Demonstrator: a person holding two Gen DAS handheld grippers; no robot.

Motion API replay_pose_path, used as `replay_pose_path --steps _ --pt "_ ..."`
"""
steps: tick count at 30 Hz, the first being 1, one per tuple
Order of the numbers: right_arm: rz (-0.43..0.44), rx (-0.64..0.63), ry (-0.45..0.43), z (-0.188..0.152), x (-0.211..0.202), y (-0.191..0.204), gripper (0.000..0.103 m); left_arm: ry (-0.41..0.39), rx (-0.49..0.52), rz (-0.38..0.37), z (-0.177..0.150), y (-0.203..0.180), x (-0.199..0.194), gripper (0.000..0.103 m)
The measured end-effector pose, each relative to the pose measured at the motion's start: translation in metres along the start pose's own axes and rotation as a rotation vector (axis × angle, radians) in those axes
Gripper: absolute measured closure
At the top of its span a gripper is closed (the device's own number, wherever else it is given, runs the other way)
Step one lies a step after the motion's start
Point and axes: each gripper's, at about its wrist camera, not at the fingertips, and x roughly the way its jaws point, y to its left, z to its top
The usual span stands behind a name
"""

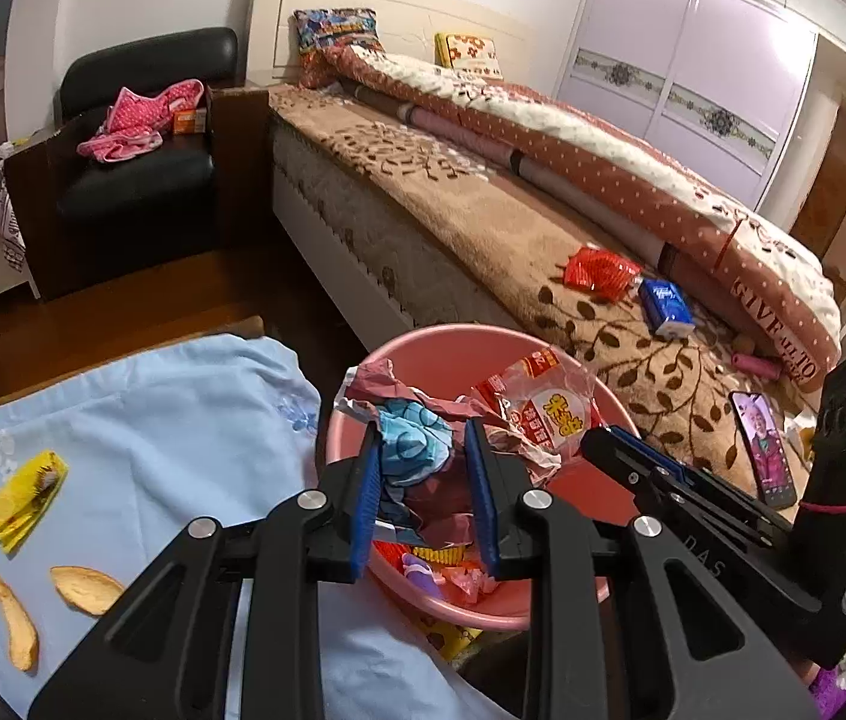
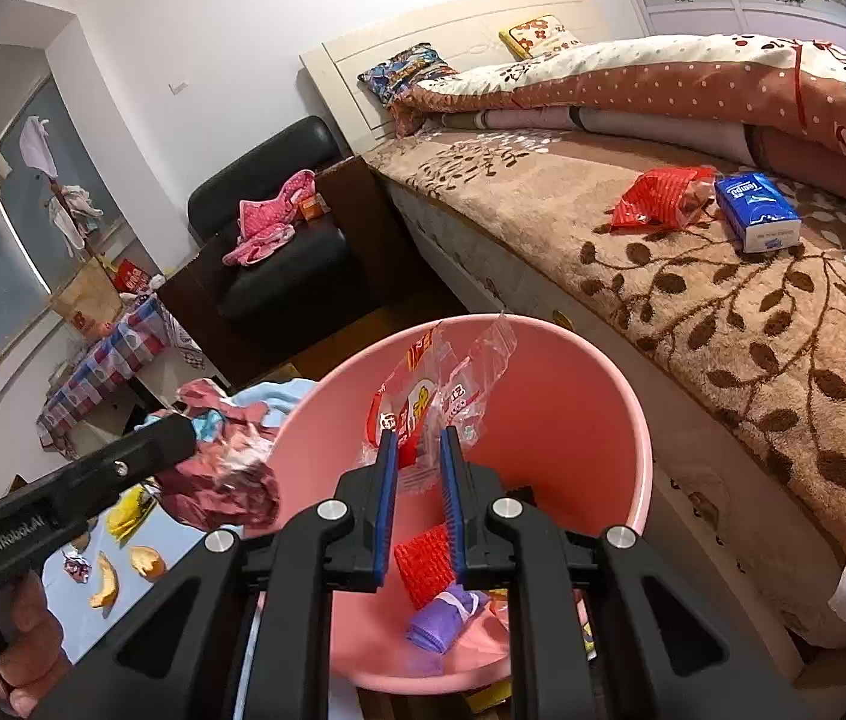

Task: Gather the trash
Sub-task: 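Carry the pink wrapper with the left tool while the right tool carries the red bag to the bucket, then open the left tool over the bucket while the right tool opens too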

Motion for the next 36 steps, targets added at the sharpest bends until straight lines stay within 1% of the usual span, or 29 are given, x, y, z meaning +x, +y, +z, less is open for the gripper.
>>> replay_pose_path --steps 7,15,20,21,22,23,25,31,33,36 --pt "-0.004 -0.004 0.031 -0.004 0.012 -0.002 0.089 0.037 0.011 -0.001 -0.004 -0.003 0.017 0.076" --pt "-0.011 -0.004 0.036 -0.002 0.017 -0.004 0.087 0.053 0.014 -0.013 -0.004 -0.006 0.026 0.076" --pt "-0.017 0.003 0.032 -0.004 0.014 -0.004 0.084 0.048 0.021 -0.026 -0.004 -0.011 0.025 0.076" --pt "-0.014 0.004 0.034 -0.003 0.014 -0.004 0.083 0.049 0.020 -0.031 -0.005 -0.011 0.025 0.075" --pt "-0.014 0.004 0.036 -0.004 0.013 -0.004 0.079 0.050 0.019 -0.033 -0.005 -0.010 0.024 0.074" --pt "-0.013 0.008 0.038 -0.004 0.013 -0.004 0.070 0.048 0.018 -0.036 -0.005 -0.009 0.023 0.073" --pt "-0.010 0.017 0.028 -0.004 0.011 -0.005 0.058 0.050 0.017 -0.038 -0.006 -0.009 0.021 0.072" --pt "-0.002 0.020 0.021 -0.004 0.006 -0.003 0.054 0.051 0.009 -0.028 -0.007 -0.006 0.015 0.068" --pt "0.000 0.022 0.017 -0.004 0.003 -0.003 0.053 0.047 0.000 -0.026 -0.008 -0.003 0.011 0.062" --pt "0.005 0.021 0.007 -0.004 -0.002 -0.001 0.052 0.039 -0.017 -0.025 -0.008 0.001 0.005 0.059"
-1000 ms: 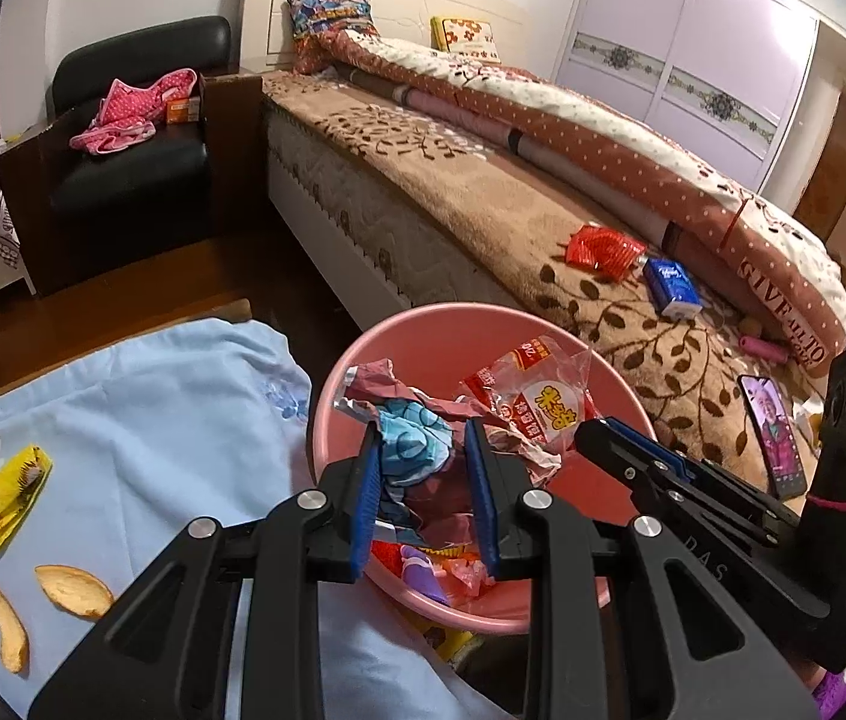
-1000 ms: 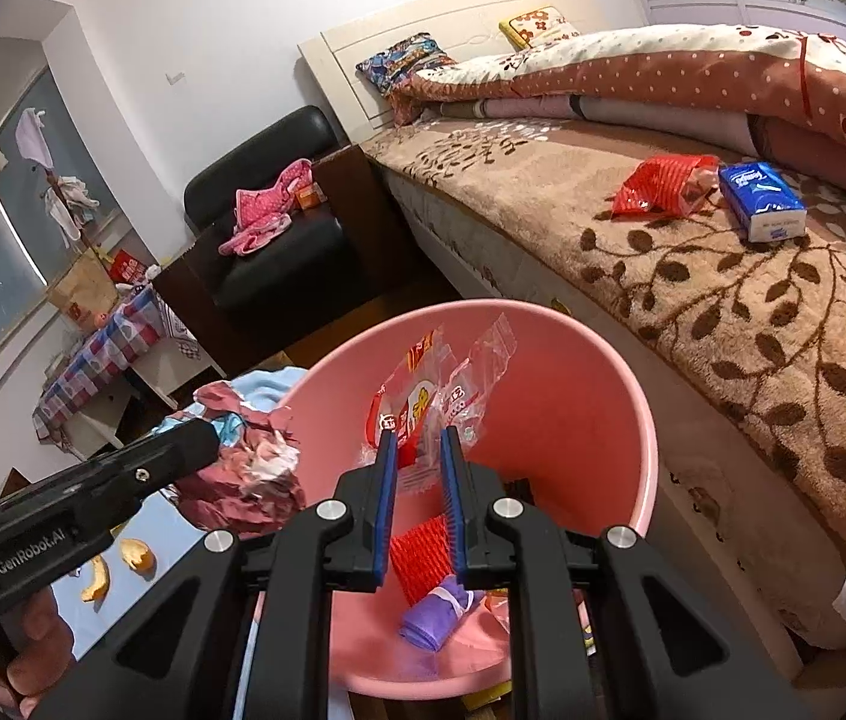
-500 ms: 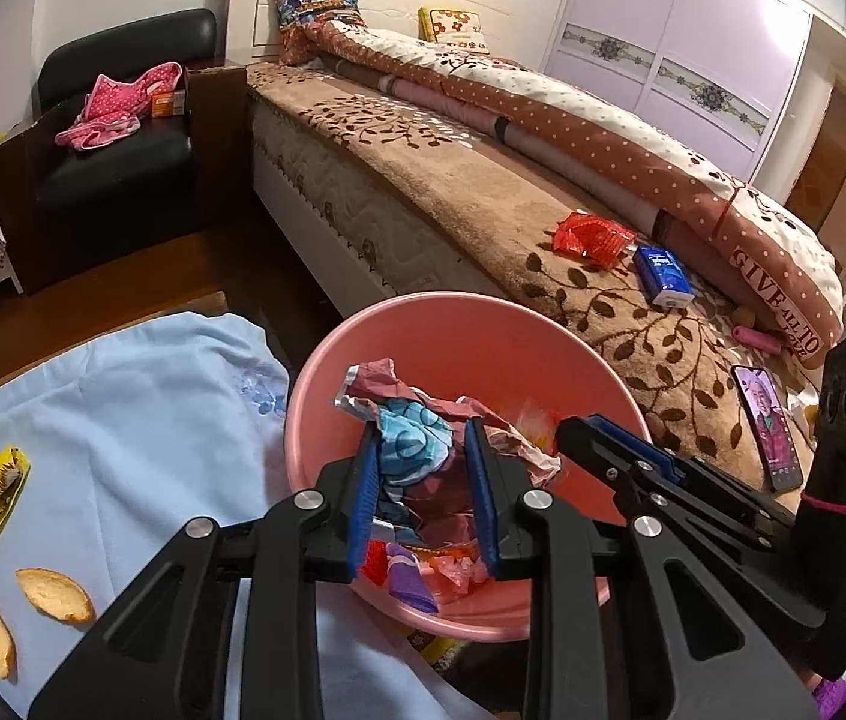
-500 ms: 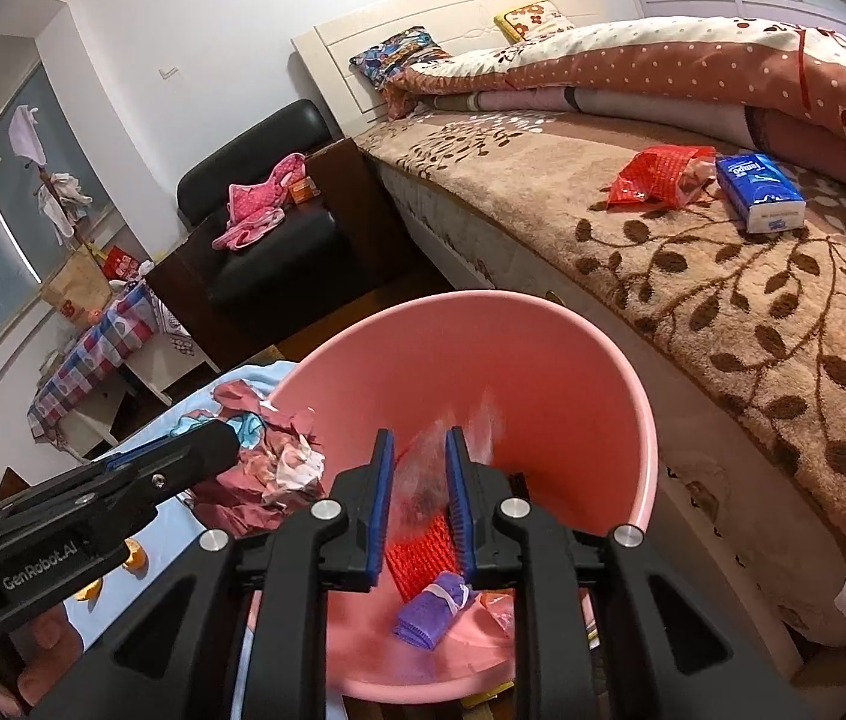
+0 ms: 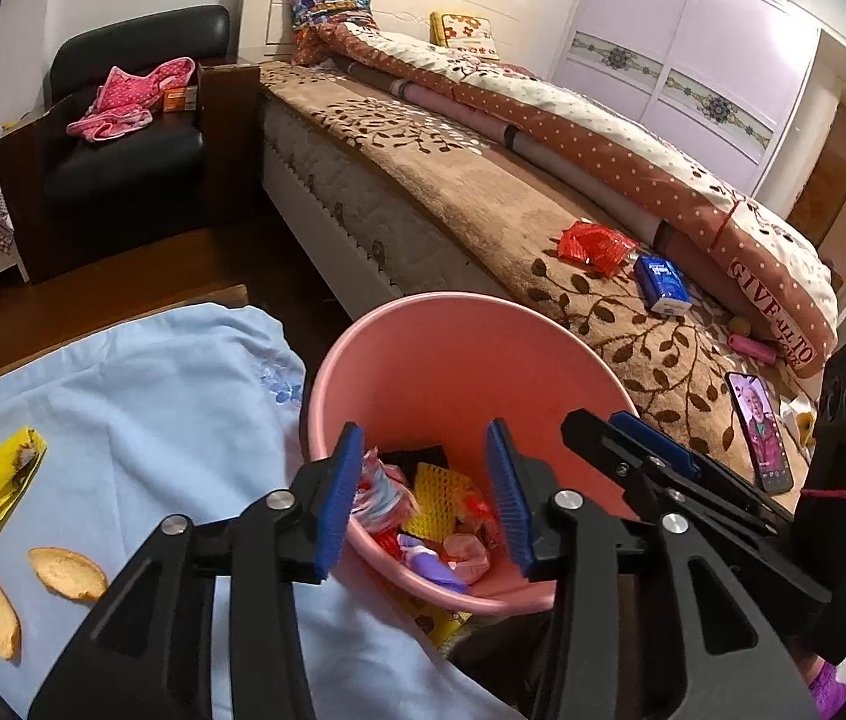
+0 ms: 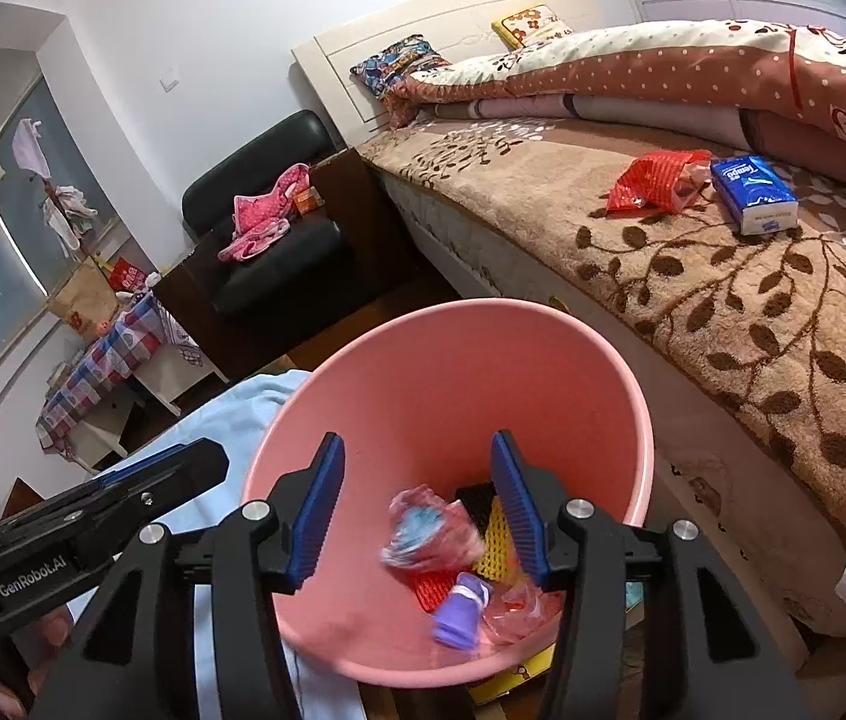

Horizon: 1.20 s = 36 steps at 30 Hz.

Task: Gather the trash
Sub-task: 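Open the left tool over the bucket while the right tool opens too, then move both open tools back over the table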

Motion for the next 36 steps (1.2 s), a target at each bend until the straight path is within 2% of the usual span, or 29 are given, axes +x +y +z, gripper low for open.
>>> replay_pose_path --steps 16,25,36 --pt "0.057 -0.056 -0.022 -0.013 -0.028 0.036 0.052 -0.025 -0.067 0.033 -0.025 0.030 -0.049 0.059" --pt "0.088 -0.139 -0.020 -0.031 -0.048 0.072 0.052 -0.059 -0.125 0.087 -0.057 0.064 -0.094 0.059" --pt "0.137 -0.210 0.026 -0.060 -0.063 0.109 0.052 -0.092 -0.222 0.178 -0.106 0.114 -0.154 0.059"
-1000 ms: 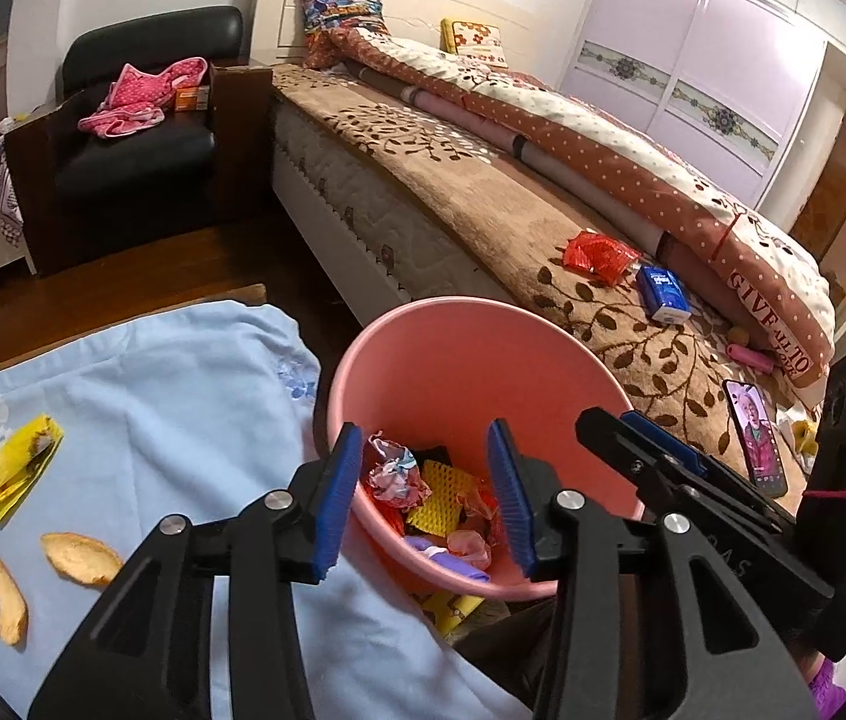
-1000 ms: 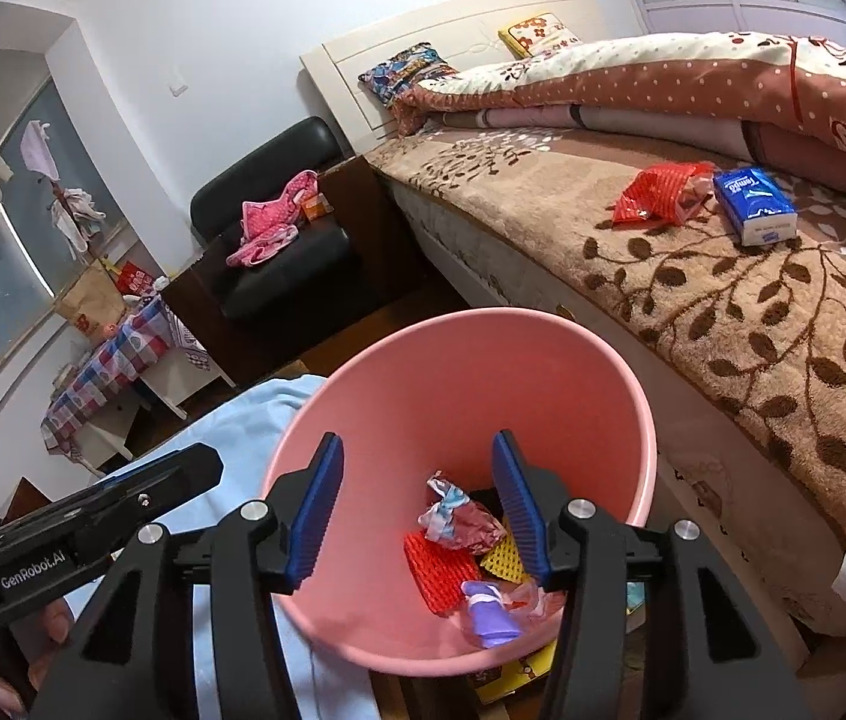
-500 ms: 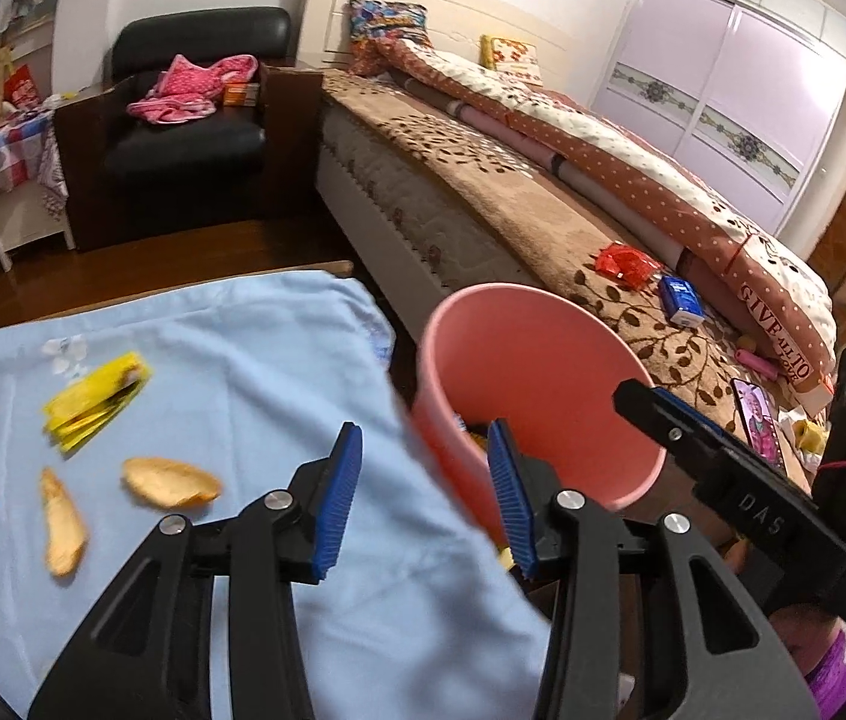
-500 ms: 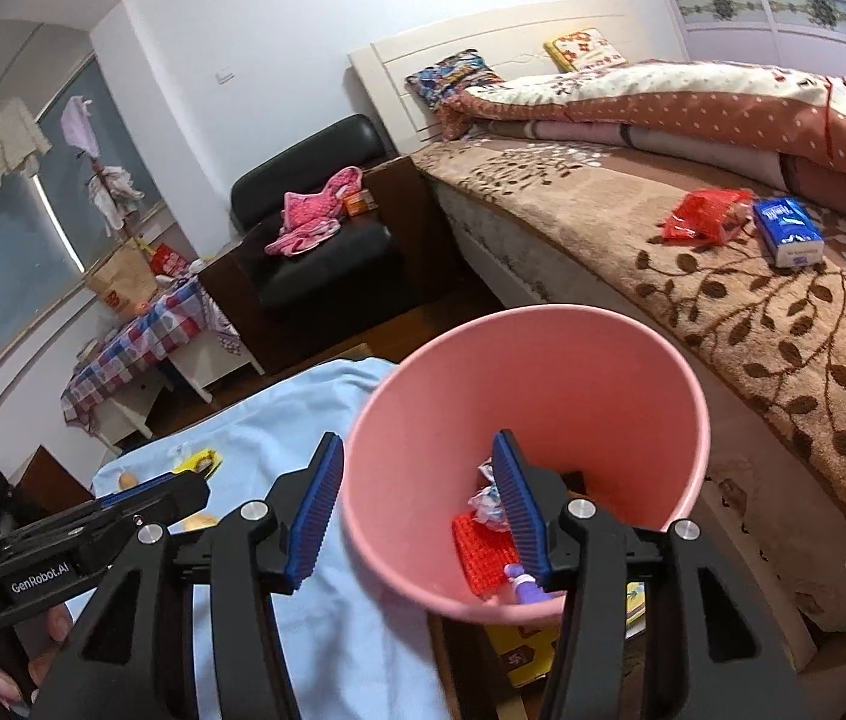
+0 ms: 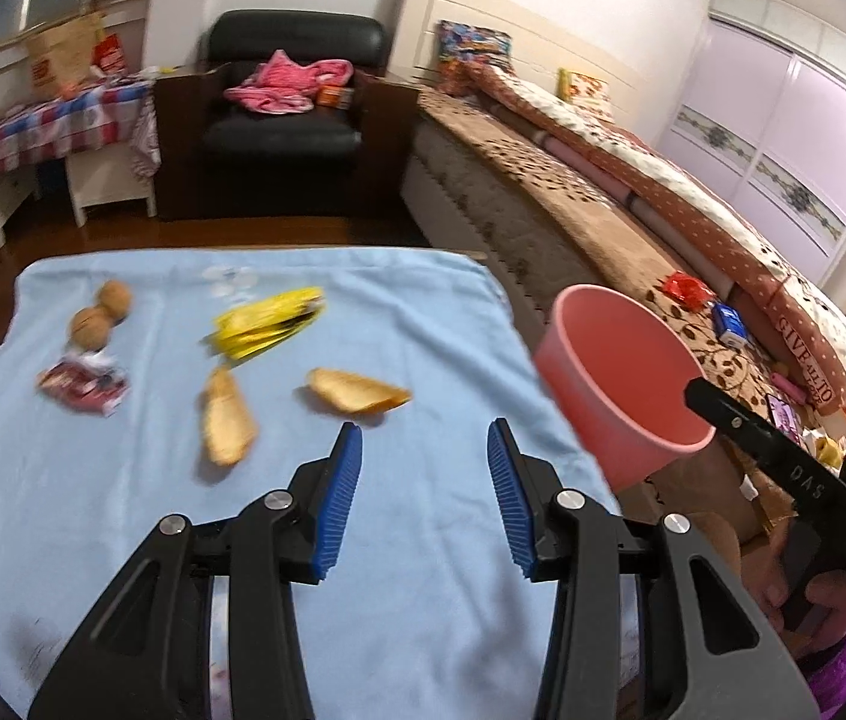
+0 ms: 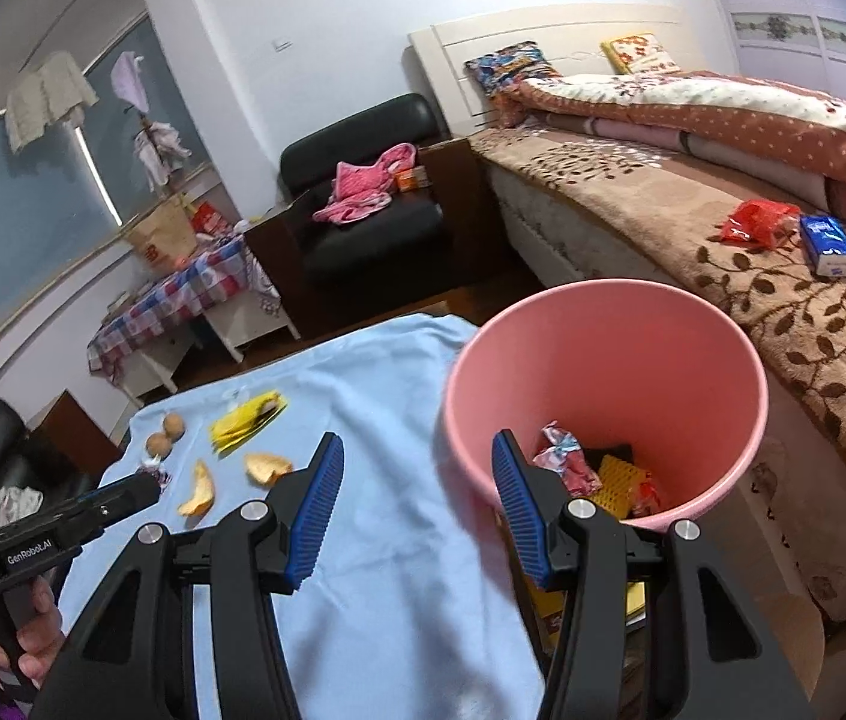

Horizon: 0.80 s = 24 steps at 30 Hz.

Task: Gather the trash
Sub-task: 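Move both open tools back over the table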

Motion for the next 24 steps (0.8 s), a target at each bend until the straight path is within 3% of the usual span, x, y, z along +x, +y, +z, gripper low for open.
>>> replay_pose_path --steps 14,24 --pt "0.060 -0.117 0.075 -0.026 0.016 0.047 0.052 -0.009 -0.139 0.142 -0.034 0.080 -0.038 0.058" --pt "0.090 -0.154 0.132 -0.026 0.050 0.065 0.052 -0.025 -0.286 0.268 -0.018 0.145 -0.029 0.058"
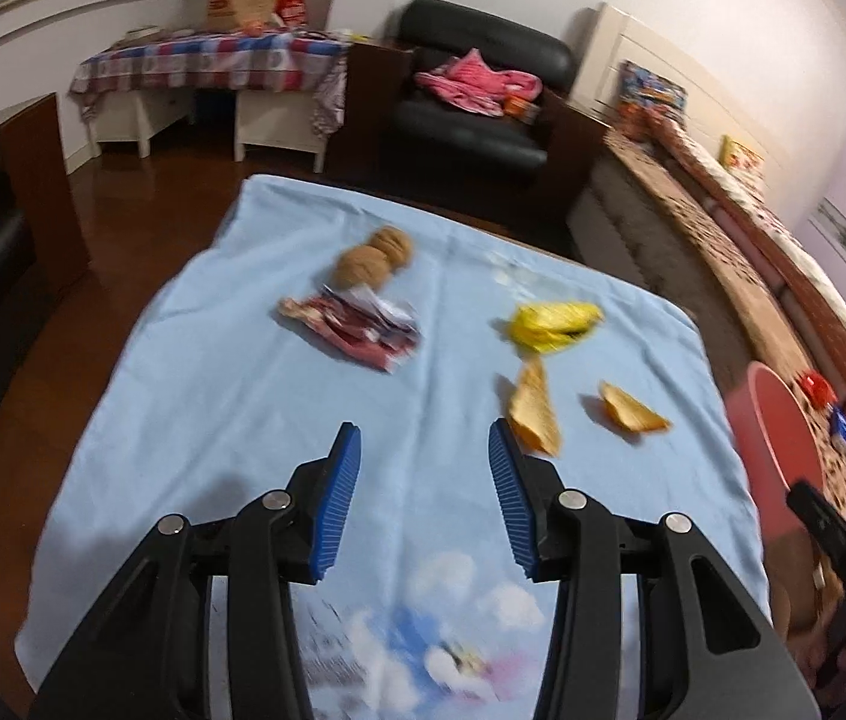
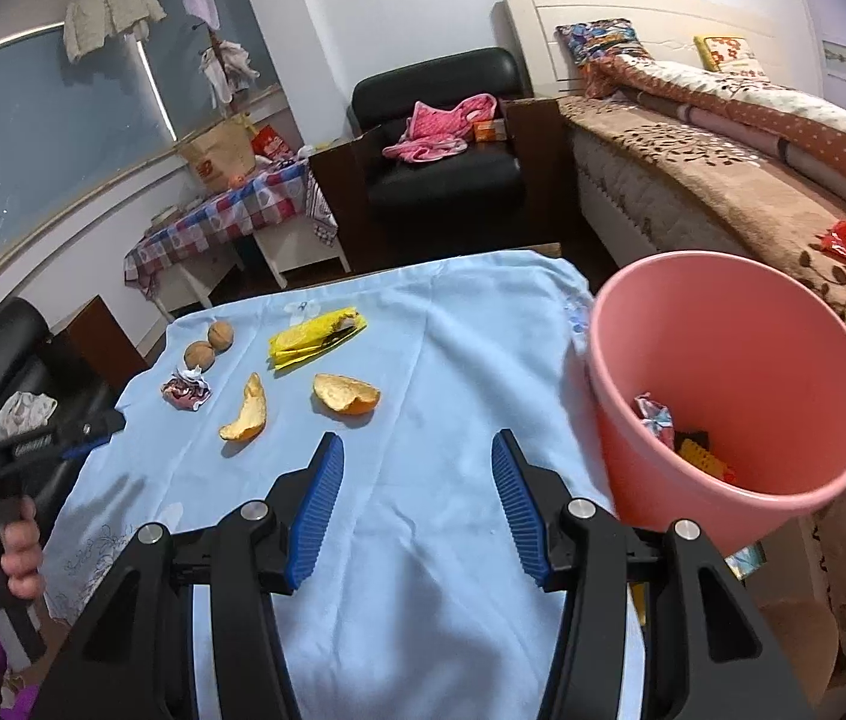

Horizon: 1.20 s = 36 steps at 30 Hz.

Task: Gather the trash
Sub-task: 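Move both open tools back over the table, then grasp the red-white wrapper with the left tool while the right tool grasps a bread crust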

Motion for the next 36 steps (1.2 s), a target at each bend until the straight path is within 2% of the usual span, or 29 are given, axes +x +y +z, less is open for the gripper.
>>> replay_pose_path --steps 12,25,26,27,30,36 --pt "0.029 -0.044 0.074 0.007 0.046 0.016 0.052 0.071 -0.231 0.085 0.041 0.034 0.069 0.058" --pt "0.055 -0.070 0.106 0.015 0.071 0.029 0.052 0.049 -0.257 0.128 0.045 0.039 0.093 0.058" --pt "0.055 -0.070 0.111 0.014 0.073 0.030 0.052 0.044 -0.257 0.127 0.045 0.038 0.094 0.060" --pt "0.055 -0.071 0.114 0.013 0.074 0.030 0.052 0.040 -0.254 0.122 0.045 0.037 0.094 0.072" --pt "0.054 -0.073 0.120 0.012 0.076 0.030 0.052 0.032 -0.227 0.116 0.045 0.035 0.094 0.090" --pt "0.062 -0.064 0.131 0.016 0.084 0.030 0.052 0.023 -0.187 0.079 0.041 0.031 0.080 0.095"
